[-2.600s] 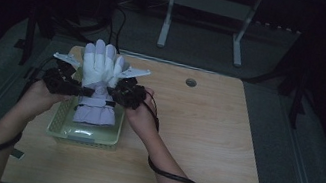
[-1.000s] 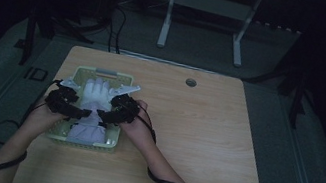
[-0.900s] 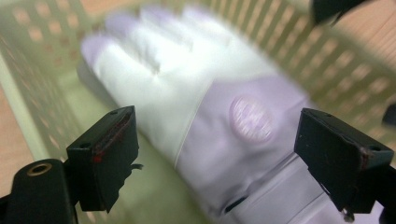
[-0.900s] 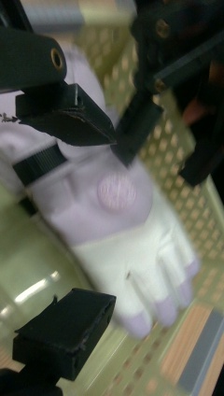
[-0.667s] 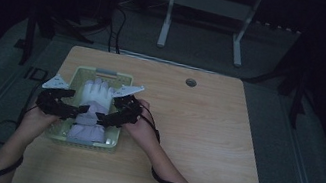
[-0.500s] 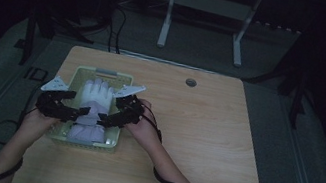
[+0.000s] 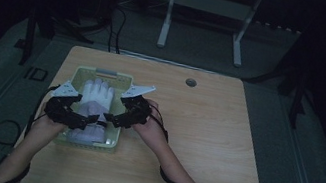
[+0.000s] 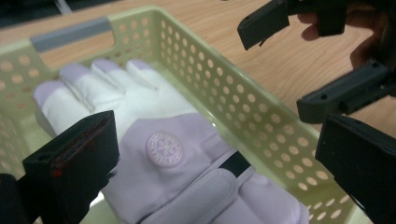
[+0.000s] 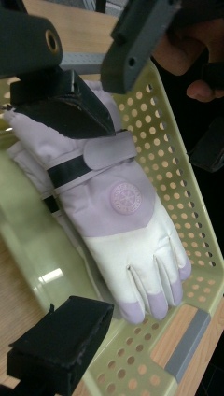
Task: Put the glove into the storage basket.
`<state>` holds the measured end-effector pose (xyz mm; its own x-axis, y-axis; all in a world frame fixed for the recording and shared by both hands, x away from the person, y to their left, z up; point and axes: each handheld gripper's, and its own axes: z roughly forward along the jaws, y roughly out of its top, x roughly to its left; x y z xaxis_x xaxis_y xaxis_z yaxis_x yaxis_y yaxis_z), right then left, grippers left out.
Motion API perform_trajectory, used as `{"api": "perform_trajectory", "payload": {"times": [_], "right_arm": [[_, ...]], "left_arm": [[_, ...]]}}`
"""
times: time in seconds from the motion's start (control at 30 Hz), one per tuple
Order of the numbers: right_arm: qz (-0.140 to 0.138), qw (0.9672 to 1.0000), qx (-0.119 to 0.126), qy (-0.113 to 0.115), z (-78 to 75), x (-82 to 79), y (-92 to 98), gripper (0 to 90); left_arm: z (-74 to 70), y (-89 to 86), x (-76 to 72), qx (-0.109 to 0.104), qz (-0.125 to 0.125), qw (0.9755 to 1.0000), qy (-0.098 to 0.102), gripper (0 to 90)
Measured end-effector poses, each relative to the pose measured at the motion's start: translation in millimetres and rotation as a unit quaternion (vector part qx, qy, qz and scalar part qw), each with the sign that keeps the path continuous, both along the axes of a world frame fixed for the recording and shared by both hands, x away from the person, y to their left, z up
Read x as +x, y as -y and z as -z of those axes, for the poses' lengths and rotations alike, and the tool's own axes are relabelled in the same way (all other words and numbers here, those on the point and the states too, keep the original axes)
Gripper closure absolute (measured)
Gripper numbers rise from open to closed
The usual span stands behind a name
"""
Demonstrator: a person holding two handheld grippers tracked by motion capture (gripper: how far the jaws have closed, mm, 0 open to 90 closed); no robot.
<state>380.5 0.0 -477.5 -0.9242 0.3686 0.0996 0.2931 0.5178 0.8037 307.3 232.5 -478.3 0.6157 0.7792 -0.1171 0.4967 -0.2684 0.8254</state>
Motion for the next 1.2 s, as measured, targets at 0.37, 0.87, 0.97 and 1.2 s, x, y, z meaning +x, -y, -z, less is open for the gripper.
{"api": "perform_trajectory", "payload": {"times": [0.37,0.87,0.97,1.2], "right_arm": [[0.011,0.9998,0.013,0.005,-9.1,2.0,40.2,13.5],[0.034,0.9992,0.018,0.007,-0.7,-0.9,103.6,13.8],[0.036,0.9993,0.007,0.005,4.5,-2.0,114.3,13.8],[0.043,0.9989,0.018,0.005,15.1,-9.0,139.3,13.7]], "left_arm": [[-7.3,32.1,-4.9,-0.04,0.035,0.9985,0.012,0.1],[-7.9,102.4,-17.0,-0.046,0.112,0.9924,0.019,0.1],[-5.3,114.8,-20.5,-0.048,0.127,0.9905,0.023,0.1],[-0.9,139.4,-30.0,-0.053,0.166,0.9844,0.024,0.1]]}}
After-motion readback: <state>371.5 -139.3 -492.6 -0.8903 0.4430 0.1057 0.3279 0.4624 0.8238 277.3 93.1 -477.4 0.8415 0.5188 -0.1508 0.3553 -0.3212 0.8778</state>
